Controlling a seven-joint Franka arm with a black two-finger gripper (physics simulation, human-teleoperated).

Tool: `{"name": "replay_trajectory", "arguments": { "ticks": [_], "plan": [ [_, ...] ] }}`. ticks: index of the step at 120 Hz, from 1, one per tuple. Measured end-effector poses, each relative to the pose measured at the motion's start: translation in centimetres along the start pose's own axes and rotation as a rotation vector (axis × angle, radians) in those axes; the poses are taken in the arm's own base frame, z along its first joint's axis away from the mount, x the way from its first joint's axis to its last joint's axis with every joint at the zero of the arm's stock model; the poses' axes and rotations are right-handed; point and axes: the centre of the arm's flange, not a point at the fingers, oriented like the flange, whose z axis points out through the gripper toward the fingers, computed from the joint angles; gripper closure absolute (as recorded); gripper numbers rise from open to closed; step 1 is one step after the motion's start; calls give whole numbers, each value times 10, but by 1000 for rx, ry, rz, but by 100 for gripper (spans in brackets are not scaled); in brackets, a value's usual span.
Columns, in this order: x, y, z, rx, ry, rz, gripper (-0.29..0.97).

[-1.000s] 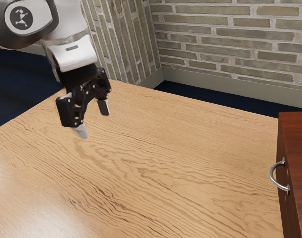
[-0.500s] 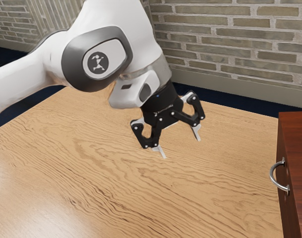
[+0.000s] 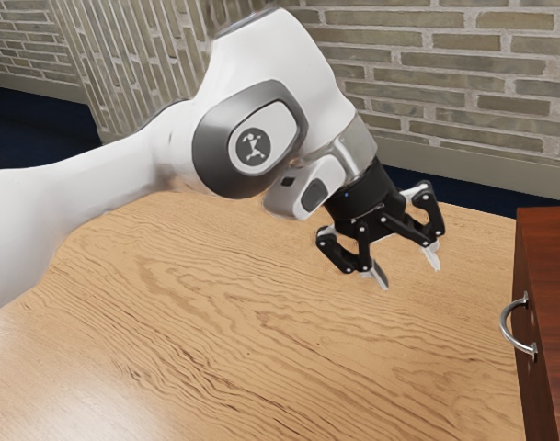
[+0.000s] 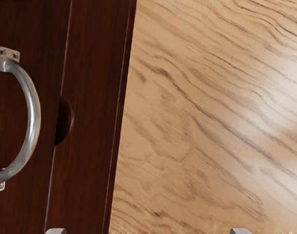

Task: Pull the drawer handle with one arm to open the drawer

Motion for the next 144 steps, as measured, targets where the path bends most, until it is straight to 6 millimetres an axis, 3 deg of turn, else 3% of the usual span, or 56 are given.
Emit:
{"name": "replay_trajectory", "arguments": {
  "ticks": [13, 37, 74, 100, 124, 144],
  "plan": [
    [11, -14, 12, 13, 6, 77, 29],
    [9, -27, 34, 43, 24, 149, 32],
    [14, -38, 51, 99, 63, 203, 33],
    [14, -41, 81, 110, 106, 215, 35],
    [9, -37, 100, 106, 120, 219, 54],
    [10, -32, 96, 104, 111, 231, 66]
  ]
}}
